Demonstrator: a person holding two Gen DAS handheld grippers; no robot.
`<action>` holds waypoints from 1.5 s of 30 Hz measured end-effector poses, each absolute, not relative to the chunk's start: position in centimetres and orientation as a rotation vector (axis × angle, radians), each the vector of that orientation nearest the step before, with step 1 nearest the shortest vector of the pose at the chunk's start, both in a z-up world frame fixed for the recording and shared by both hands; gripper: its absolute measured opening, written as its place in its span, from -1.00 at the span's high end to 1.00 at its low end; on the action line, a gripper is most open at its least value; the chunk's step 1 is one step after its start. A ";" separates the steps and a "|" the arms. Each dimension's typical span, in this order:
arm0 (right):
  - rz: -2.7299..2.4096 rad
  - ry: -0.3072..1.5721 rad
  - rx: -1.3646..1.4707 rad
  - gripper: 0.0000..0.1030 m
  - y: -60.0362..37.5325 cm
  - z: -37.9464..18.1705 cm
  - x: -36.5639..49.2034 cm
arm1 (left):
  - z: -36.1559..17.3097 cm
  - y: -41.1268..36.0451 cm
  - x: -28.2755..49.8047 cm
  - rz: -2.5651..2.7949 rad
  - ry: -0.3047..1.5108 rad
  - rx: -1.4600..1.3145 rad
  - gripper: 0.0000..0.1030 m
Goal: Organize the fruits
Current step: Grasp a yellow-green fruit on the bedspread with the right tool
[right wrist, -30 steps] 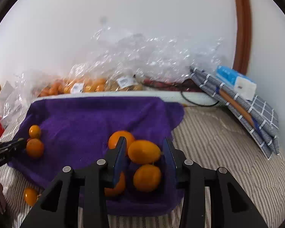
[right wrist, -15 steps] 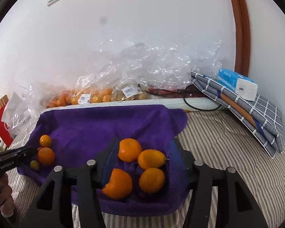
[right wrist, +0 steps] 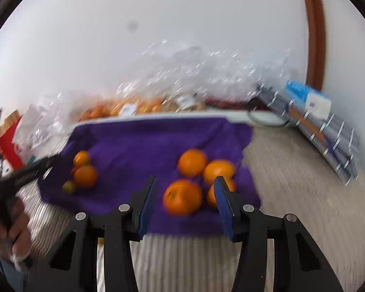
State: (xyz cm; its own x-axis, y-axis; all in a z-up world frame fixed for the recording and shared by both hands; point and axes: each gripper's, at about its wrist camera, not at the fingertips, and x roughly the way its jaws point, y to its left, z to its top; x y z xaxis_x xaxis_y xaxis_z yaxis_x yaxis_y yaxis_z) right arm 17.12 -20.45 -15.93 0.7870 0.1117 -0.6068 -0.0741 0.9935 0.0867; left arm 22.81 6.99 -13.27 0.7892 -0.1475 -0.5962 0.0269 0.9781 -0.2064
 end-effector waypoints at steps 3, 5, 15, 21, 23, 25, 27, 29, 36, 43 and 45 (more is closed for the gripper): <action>0.144 0.700 0.057 0.19 -19.2 -17.0 15.9 | -13.1 7.2 22.6 -0.095 0.647 -0.205 0.10; 0.179 0.724 0.038 0.29 -18.0 -17.8 15.2 | -13.0 7.3 22.4 -0.091 0.638 -0.204 0.10; 0.282 0.787 -0.036 0.32 -13.3 -19.4 14.0 | -12.8 8.3 21.8 -0.058 0.610 -0.198 0.08; 0.262 0.831 -0.039 0.37 -12.5 -20.3 15.3 | -12.8 8.8 21.8 -0.058 0.613 -0.232 0.08; 0.258 0.851 -0.025 0.37 -12.4 -20.6 15.8 | -12.8 8.8 21.7 -0.052 0.609 -0.227 0.08; 0.256 0.860 -0.025 0.37 -12.3 -20.8 16.0 | -12.8 8.7 21.7 -0.050 0.612 -0.223 0.08; 0.248 0.861 -0.031 0.37 -12.1 -20.7 16.4 | -12.8 8.6 21.8 -0.054 0.617 -0.222 0.08; 0.242 0.855 -0.034 0.37 -11.9 -20.6 16.6 | -12.9 8.6 21.8 -0.059 0.620 -0.222 0.08; 0.226 0.844 -0.041 0.46 -11.7 -20.9 17.0 | -12.8 8.1 21.7 -0.059 0.611 -0.197 0.08; 0.174 0.810 -0.017 0.46 -15.2 -20.4 15.7 | -13.1 7.9 21.8 -0.079 0.621 -0.194 0.08; 0.151 0.803 -0.004 0.46 -16.6 -20.5 15.3 | -13.1 7.7 21.6 -0.095 0.623 -0.193 0.08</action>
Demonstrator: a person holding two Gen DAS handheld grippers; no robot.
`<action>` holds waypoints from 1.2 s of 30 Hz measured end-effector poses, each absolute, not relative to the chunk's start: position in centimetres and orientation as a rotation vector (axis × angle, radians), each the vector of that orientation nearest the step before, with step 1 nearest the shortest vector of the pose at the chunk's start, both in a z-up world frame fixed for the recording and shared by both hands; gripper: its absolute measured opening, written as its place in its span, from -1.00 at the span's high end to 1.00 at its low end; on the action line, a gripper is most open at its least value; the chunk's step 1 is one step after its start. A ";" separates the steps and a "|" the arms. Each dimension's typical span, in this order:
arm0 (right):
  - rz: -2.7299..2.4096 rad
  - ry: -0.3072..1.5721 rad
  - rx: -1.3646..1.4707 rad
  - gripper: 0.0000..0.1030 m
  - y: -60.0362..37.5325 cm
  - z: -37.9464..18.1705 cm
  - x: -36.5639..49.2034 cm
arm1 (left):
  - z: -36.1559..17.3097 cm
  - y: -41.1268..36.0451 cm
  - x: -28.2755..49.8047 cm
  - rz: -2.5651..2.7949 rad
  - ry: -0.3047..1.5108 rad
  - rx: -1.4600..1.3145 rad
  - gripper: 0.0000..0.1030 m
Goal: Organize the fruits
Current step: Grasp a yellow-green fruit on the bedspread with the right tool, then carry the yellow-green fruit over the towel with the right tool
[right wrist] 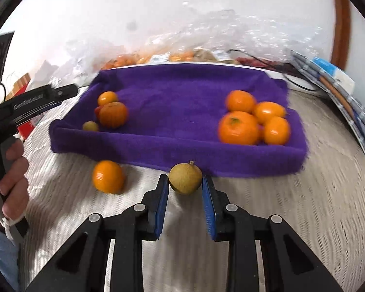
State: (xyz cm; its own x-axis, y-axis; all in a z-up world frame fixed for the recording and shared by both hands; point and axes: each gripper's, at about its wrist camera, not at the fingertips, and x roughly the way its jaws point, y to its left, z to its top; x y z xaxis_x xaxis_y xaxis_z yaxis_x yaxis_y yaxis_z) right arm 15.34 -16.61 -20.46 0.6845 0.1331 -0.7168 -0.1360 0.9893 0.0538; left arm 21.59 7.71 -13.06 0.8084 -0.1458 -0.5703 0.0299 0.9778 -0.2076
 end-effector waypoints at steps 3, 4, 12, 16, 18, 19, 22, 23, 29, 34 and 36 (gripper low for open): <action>0.119 0.805 0.024 0.46 -18.6 -20.6 15.0 | -12.5 7.1 20.5 -0.186 0.600 -0.193 0.11; 0.107 0.803 0.039 0.46 -19.3 -20.5 14.8 | -12.2 6.8 20.0 -0.246 0.589 -0.192 0.11; 0.037 0.757 0.015 0.46 -23.0 -18.7 12.8 | -13.4 0.6 15.3 -0.540 0.700 0.034 0.10; 0.018 0.721 0.008 0.46 -23.9 -17.7 12.7 | -15.4 -1.4 16.2 -0.506 0.806 0.092 0.10; 0.026 0.707 0.015 0.46 -24.1 -17.2 12.9 | -16.5 -1.5 17.1 -0.482 0.854 0.082 0.13; 0.031 0.701 0.013 0.46 -24.1 -17.0 13.0 | -16.9 -1.4 17.4 -0.472 0.865 0.079 0.25; 0.045 0.687 0.002 0.46 -24.1 -16.8 13.5 | -17.3 -1.3 17.7 -0.496 0.871 0.053 0.40; 0.051 0.686 0.006 0.46 -24.2 -16.7 13.8 | -17.1 -1.1 17.6 -0.502 0.864 0.050 0.40; 0.125 0.676 0.015 0.46 -23.1 -15.7 16.9 | -13.0 2.7 18.4 -0.394 0.744 -0.061 0.40; 0.219 0.688 0.019 0.46 -21.2 -15.7 20.1 | -11.8 4.2 22.2 -0.245 0.709 -0.098 0.40; 0.258 0.694 0.014 0.46 -19.8 -16.2 21.2 | -12.4 4.4 23.4 -0.214 0.707 -0.127 0.40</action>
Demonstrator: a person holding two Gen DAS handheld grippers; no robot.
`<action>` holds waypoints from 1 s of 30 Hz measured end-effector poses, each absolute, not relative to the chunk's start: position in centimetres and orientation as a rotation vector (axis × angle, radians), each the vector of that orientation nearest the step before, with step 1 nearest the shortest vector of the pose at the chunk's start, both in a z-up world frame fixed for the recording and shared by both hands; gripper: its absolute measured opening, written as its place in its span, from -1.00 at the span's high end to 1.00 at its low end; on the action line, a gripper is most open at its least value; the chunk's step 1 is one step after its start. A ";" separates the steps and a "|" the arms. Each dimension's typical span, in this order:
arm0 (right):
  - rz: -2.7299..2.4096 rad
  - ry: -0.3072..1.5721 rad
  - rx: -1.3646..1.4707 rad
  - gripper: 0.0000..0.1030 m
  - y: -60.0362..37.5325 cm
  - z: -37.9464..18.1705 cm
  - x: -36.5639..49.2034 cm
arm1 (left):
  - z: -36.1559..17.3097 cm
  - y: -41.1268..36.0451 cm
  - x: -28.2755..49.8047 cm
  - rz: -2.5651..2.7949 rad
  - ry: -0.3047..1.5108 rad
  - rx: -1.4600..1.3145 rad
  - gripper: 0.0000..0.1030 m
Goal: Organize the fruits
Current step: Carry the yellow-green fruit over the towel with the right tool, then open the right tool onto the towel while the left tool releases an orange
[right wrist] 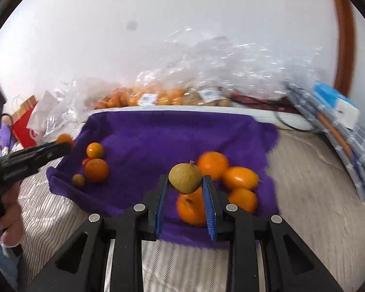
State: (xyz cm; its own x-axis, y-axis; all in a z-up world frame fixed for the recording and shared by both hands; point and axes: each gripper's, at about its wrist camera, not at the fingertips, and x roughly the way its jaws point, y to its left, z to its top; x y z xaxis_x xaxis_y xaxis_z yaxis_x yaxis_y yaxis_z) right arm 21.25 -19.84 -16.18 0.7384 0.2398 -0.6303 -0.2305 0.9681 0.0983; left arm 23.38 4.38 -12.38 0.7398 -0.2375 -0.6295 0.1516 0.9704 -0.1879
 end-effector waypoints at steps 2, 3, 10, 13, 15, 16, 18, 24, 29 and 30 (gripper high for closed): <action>0.291 0.698 0.019 0.46 -18.9 -16.8 21.8 | -13.4 4.4 24.0 -0.196 0.705 -0.148 0.40; 0.303 0.701 0.022 0.46 -18.7 -17.1 21.9 | -13.9 4.4 24.2 -0.201 0.711 -0.152 0.40; 0.317 0.719 -0.022 0.46 -17.3 -18.7 22.2 | -15.0 3.1 24.7 -0.224 0.729 -0.106 0.39; 0.324 0.710 -0.017 0.45 -17.3 -18.8 21.9 | -15.0 2.7 24.5 -0.231 0.722 -0.095 0.39; 0.331 0.710 -0.015 0.42 -17.3 -18.9 21.8 | -15.0 2.6 24.4 -0.231 0.722 -0.090 0.38; 0.329 0.707 -0.014 0.37 -17.4 -18.9 21.6 | -15.0 2.7 24.4 -0.233 0.722 -0.095 0.34; 0.322 0.705 -0.007 0.20 -17.5 -18.7 21.4 | -14.9 3.0 24.3 -0.229 0.728 -0.105 0.28; 0.226 0.701 -0.024 -0.08 -17.7 -16.2 19.0 | -11.7 3.7 21.7 -0.161 0.711 -0.102 0.06; 0.129 0.694 -0.045 -0.22 -18.5 -12.9 14.2 | -7.9 3.0 16.1 -0.061 0.652 -0.032 -0.22; 0.124 0.694 -0.040 -0.23 -18.8 -12.6 13.5 | -7.4 3.0 15.3 -0.056 0.654 -0.035 -0.31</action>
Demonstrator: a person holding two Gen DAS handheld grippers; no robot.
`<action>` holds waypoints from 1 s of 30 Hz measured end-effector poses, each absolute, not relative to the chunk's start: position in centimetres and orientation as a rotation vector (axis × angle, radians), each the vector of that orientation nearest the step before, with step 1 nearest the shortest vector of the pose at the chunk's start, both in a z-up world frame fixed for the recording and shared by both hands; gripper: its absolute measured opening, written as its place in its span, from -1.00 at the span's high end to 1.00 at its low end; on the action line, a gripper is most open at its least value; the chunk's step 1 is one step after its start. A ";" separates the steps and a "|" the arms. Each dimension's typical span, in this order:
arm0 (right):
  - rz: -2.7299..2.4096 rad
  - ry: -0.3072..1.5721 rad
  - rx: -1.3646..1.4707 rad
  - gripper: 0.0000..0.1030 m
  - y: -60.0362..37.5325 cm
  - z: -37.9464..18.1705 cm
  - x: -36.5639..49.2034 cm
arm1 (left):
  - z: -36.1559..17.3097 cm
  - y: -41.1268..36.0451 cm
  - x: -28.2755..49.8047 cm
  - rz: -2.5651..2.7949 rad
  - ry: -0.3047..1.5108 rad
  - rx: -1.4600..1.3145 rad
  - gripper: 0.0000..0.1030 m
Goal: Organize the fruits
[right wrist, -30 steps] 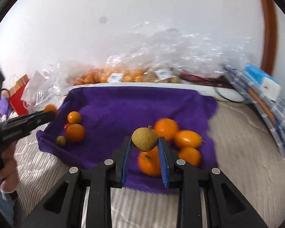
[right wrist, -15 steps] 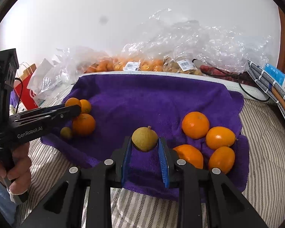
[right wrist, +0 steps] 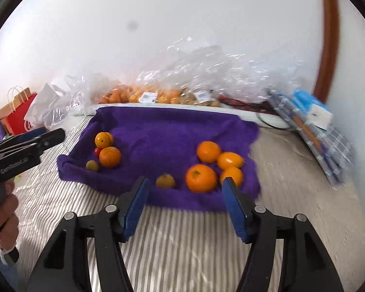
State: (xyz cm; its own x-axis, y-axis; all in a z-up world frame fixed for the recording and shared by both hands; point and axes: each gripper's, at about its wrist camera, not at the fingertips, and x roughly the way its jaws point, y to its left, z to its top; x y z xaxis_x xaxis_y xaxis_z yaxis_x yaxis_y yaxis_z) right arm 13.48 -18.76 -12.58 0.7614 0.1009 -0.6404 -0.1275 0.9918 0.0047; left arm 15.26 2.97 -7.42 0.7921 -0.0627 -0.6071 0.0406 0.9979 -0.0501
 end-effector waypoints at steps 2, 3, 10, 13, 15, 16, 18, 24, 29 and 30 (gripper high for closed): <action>0.110 0.695 -0.012 -0.24 -19.8 -11.6 11.1 | -6.4 3.0 13.1 -0.056 0.648 -0.057 -0.42; 0.097 0.695 0.003 -0.28 -20.4 -11.3 10.0 | -5.9 2.9 12.0 -0.047 0.643 -0.061 -0.53; 0.014 0.633 0.029 -0.87 -23.5 -9.3 4.1 | -4.4 1.7 7.3 -0.059 0.623 -0.058 -0.67; -0.016 0.635 0.038 -0.88 -24.3 -9.0 2.6 | -4.2 0.9 5.9 -0.059 0.616 -0.054 -0.70; -0.022 0.635 0.051 -0.88 -24.8 -9.0 1.9 | -4.0 0.3 5.2 -0.058 0.612 -0.052 -0.72; -0.026 0.640 0.060 -0.88 -25.0 -9.0 1.7 | -4.0 0.1 4.8 -0.060 0.614 -0.051 -0.72; -0.028 0.641 0.068 -0.88 -25.3 -9.0 1.3 | -3.9 -0.3 4.5 -0.067 0.614 -0.047 -0.72; -0.049 0.642 0.081 -0.88 -25.8 -8.8 0.7 | -3.7 -0.7 3.8 -0.063 0.619 -0.036 -0.72; -0.062 0.640 0.088 -0.88 -26.1 -8.8 0.5 | -3.6 -0.7 3.7 -0.060 0.615 -0.045 -0.72; -0.062 0.640 0.089 -0.88 -26.1 -8.8 0.5 | -3.5 -0.7 3.7 -0.064 0.617 -0.045 -0.72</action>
State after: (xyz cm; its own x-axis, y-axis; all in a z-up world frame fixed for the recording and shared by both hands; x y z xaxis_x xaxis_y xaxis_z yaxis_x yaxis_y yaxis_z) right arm 0.45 -26.09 -8.80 0.8002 -0.0307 -0.5990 0.0856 0.9943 0.0634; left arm 3.72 -0.74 -3.50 0.8136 -0.0735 -0.5768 0.0465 0.9970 -0.0614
